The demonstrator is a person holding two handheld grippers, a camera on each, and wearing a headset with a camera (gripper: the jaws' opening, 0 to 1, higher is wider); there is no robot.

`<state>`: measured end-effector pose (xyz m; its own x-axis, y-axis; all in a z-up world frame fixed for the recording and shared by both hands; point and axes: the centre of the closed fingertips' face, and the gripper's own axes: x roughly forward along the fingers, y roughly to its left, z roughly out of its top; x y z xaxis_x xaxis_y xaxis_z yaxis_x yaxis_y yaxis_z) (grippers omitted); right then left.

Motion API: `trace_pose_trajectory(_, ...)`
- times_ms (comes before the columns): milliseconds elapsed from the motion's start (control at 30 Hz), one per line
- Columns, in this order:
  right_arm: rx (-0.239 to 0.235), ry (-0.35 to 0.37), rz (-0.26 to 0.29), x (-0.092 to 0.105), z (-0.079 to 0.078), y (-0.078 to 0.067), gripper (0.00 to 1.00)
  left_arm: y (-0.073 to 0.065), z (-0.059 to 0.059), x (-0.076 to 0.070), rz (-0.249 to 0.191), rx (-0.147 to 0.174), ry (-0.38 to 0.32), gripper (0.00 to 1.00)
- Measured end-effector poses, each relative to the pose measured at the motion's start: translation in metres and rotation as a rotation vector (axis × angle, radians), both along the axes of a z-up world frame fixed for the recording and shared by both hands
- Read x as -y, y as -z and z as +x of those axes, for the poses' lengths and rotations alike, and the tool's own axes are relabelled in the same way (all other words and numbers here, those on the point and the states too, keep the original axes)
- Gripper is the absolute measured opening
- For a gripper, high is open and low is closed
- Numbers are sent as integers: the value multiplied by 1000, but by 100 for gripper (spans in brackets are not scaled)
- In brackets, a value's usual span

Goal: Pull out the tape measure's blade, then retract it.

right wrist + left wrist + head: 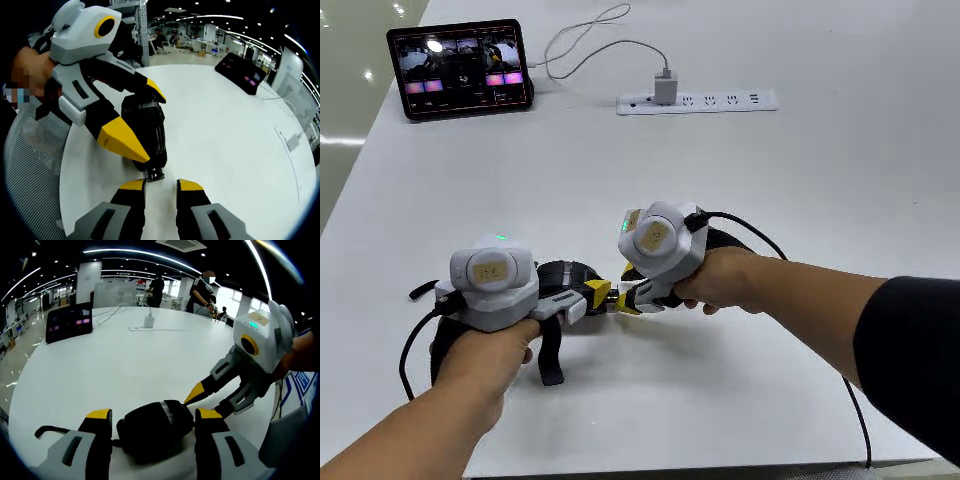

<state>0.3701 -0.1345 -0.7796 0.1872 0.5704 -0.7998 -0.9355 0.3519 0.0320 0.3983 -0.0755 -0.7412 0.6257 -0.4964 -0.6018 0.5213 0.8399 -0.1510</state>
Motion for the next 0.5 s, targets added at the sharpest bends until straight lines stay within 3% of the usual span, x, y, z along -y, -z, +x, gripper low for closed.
trace_pose_trajectory(67, 0, 14, 5, 7, -2, -2, 20, -2, -1, -2, -8, 2, 12, 65)
trace_pose_trajectory(133, -13, 37, 21, 12, -4, -4, 22, -2, -4, -2, -28, -27, 22, 62)
trace_pose_trajectory(233, -1, 69, 31, 24, -7, -9, 23, -3, -3, -8, -18, -14, 38, 69)
trace_pose_trajectory(500, 27, 151, 85, 52, -13, -25, 26, -6, -2, -22, -19, -31, 61, 75)
